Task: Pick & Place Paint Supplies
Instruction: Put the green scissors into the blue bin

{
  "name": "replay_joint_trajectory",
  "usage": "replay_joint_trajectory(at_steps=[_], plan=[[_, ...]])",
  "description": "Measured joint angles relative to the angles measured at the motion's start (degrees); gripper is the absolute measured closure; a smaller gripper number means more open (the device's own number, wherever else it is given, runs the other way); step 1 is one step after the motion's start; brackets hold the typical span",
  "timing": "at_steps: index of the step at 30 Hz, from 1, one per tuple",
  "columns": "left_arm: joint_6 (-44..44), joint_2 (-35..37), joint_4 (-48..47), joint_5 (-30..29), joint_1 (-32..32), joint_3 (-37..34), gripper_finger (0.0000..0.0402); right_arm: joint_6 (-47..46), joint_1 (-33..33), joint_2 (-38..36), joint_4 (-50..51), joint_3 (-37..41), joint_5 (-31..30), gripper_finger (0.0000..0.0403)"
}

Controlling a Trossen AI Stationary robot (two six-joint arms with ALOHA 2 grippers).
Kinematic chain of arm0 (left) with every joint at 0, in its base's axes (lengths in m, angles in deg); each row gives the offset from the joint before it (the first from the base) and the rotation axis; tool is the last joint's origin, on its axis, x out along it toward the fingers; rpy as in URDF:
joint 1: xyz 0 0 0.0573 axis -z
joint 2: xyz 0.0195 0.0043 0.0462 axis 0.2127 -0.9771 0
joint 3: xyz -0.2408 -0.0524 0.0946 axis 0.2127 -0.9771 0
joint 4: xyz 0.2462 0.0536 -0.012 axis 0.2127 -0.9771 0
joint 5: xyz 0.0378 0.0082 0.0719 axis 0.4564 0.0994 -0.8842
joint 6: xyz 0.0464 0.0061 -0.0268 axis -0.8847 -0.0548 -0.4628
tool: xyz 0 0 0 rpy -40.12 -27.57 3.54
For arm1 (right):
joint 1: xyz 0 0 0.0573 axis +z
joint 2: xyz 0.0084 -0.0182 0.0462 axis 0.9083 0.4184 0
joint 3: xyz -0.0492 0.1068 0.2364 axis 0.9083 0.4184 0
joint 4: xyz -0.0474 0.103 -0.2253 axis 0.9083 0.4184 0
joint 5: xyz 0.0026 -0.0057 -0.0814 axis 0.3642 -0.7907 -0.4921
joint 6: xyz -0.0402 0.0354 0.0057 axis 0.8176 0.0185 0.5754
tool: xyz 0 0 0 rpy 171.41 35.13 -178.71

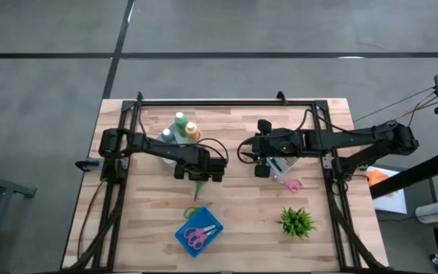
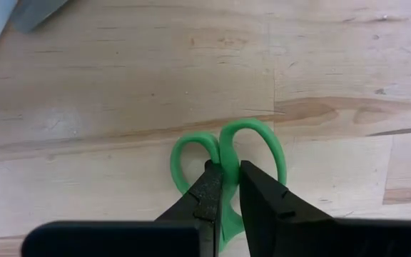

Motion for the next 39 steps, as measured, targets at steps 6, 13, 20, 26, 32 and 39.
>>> replay_joint_trajectory(at_steps=[6,13,20,26,32,39], plan=[[0.0,0.0,0.2,-0.2,0.0,0.0,0.0362,0.0,0.0,0.0,0.0,0.0,0.0,0.026],[0.0,-1.4,1.8,-0.5,0.0,0.0,0.0361,0.0,0.0,0.0,0.0,0.0,0.0,0.026],[-0.7,-1.8,2.1,-0.5,0.0,0.0,0.0361,0.0,0.0,0.0,0.0,0.0,0.0,0.026],[-0.7,-1.8,2.2,-0.5,0.0,0.0,0.0361,0.0,0.0,0.0,0.0,0.0,0.0,0.026],[-0.6,-2.0,2.6,-0.4,0.0,0.0,0.0345,0.0,0.0,0.0,0.0,0.0,0.0,0.026],[-0.7,-2.1,3.4,-0.2,0.0,0.0,0.0306,0.0,0.0,0.0,0.0,0.0,0.0,0.026]])
